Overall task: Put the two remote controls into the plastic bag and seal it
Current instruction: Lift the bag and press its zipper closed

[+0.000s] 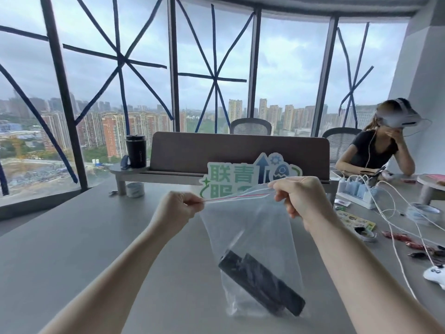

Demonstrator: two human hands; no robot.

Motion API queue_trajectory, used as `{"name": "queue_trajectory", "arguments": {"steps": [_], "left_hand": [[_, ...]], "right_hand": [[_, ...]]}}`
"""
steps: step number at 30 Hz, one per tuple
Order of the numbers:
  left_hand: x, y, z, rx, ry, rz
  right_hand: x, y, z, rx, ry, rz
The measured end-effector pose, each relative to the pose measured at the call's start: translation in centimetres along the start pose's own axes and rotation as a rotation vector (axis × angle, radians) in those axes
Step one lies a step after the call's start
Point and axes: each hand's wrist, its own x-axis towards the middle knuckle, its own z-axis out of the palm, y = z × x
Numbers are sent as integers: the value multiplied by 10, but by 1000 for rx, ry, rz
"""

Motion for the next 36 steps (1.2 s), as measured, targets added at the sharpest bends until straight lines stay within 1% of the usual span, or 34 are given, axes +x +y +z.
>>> {"name": "queue_trajectory", "arguments": {"steps": [2,5,8,9,10,11,12,13,14,15,16,21,26,29,36], "left_hand": [[-1,-4,7,-53,-4,-42],[-1,-2,17,-164,-13,-82],[1,9,29,-177,-28,-59],[1,15,33,-178,-32,-38],[1,20,37,-180,-39,-14],[1,26,41,-186,-45,12],[2,33,44,-187,-49,38],[2,39,47,-180,-49,66],[2,45,51,-165,-48,96],[3,52,53,-151,-51,125],[3,58,56,-137,-57,152],[5,74,60,-64,-41,236],[6,78,61,-84,-65,260],[7,80,62,-102,-78,275],[6,79,63,-176,-59,238]], "right_hand": [[-2,-1,-9,-93,39,-56],[-2,-3,-22,-307,148,-133],[-7,-9,-33,-652,258,-127],[-10,-10,-35,-760,300,-152],[-14,-12,-36,-837,336,-224],[-16,-14,-34,-862,339,-335],[-19,-17,-30,-856,276,-456],[-20,-20,-26,-848,148,-545],[-20,-23,-20,-844,7,-584],[-19,-25,-13,-867,-98,-584],[-17,-26,-7,-898,-149,-585],[-8,-33,-5,-874,-111,-542],[3,-34,-10,-721,-227,-497],[6,-35,-11,-712,-249,-493],[5,-34,-6,-749,-262,-500]]}}
